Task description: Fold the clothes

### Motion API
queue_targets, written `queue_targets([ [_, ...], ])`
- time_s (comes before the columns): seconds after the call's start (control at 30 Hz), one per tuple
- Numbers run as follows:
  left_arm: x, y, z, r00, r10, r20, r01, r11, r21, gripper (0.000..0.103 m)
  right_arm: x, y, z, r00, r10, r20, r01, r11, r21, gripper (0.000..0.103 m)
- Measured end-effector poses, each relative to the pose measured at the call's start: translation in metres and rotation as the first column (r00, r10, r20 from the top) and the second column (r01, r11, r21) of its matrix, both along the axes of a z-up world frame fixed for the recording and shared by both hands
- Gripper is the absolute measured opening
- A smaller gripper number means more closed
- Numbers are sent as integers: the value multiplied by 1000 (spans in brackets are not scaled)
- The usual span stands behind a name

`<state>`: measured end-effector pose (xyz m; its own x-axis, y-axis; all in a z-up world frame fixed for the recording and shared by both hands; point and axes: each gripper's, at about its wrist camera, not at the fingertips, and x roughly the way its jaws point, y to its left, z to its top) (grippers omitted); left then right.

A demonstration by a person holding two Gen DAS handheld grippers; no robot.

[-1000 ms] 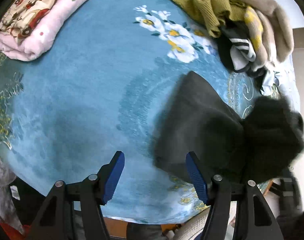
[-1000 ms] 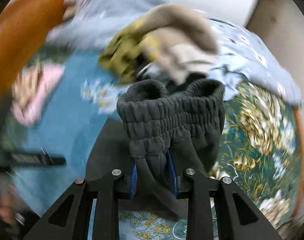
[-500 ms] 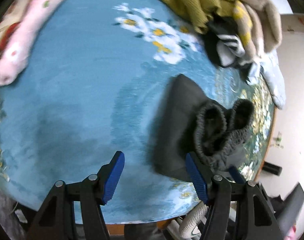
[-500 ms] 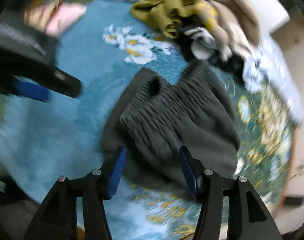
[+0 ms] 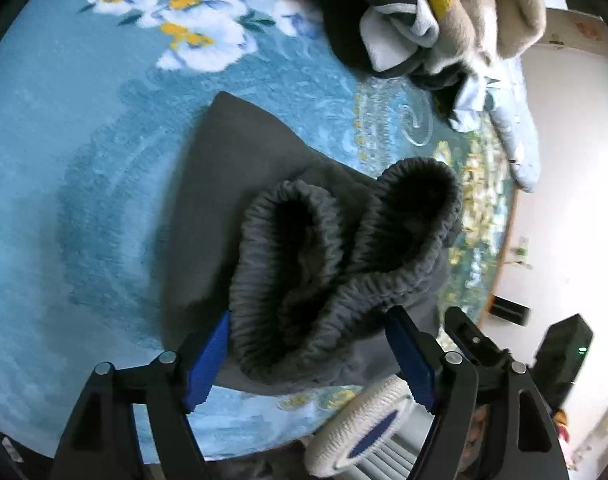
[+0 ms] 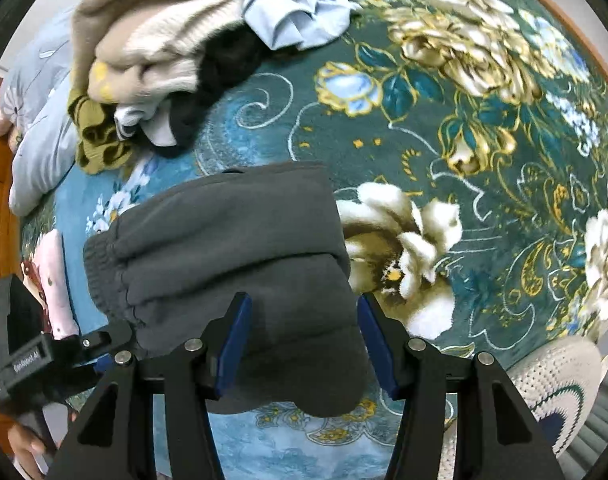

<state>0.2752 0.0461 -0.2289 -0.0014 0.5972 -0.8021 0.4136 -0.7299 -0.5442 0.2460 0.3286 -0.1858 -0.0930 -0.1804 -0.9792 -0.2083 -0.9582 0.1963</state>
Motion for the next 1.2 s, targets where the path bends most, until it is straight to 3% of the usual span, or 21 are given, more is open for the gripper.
queue_targets([
  [0.07, 1, 0, 3, 1000, 21, -13, -22, 999, -31, 73, 0, -3, -3, 1000, 15, 6, -15, 1000, -9, 56],
  [0.13, 1, -1, 7, 999, 38, -28, -39, 997, -60, 40, 0, -7, -4, 1000, 31, 2, -31, 999, -24, 56],
  [0.23, 1, -4, 17, 997, 51, -61, -56, 995, -85, 23, -1, -15, 3, 998, 54, -31, -55, 997, -59, 56],
  [0.33, 6, -18, 32, 989, 93, -112, -96, 995, -28, 19, -2, -23, 9, 995, 75, -65, -81, 992, -94, 56],
  [0.4, 11, -30, 34, 987, 104, -119, -108, 994, -28, 19, -2, -30, 10, 993, 93, -79, -102, 988, -118, 56],
  [0.47, 16, -41, 32, 986, 114, -120, -118, 992, -31, 19, -1, -40, -4, 992, 116, -41, -121, 981, -149, 56],
  [0.67, 24, -43, -17, 995, 100, 5, -99, 988, -120, 20, 2, -67, -53, 983, 177, 54, -172, 980, -98, 59],
  [0.77, 22, -45, -21, 994, 106, 25, -102, 989, -110, 22, 1, -67, -56, 981, 184, 61, -177, 979, -102, 59],
  [0.87, 22, -46, -7, 999, 36, -12, -37, 995, -96, 29, 2, -49, -41, 986, 167, 27, -160, 971, -177, 59],
  [0.9, 21, -46, -1, 1000, 6, -31, -9, 995, -97, 38, 2, -40, -35, 988, 153, 9, -148, 970, -192, 59],
  [0.93, 20, -45, 6, 998, -33, -58, 27, 994, -110, 57, 5, -28, -30, 991, 132, -11, -132, 971, -199, 60],
  [1.0, 17, -43, 14, 990, -98, -98, 84, 987, -137, 83, 10, -3, -31, 997, 78, -27, -82, 976, -202, 70],
  [1.03, 16, -41, 13, 987, -125, -105, 109, 983, -147, 88, 13, 11, -38, 999, 36, -22, -40, 976, -212, 77],
  [1.1, 12, -37, 8, 978, -174, -111, 156, 975, -158, 88, 16, 32, -56, 1000, -23, 15, 26, 969, -245, 80],
  [1.2, 5, -25, -13, 975, -210, -69, 203, 974, -101, 88, 13, 48, -87, 994, -79, 77, 100, 942, -321, 80],
])
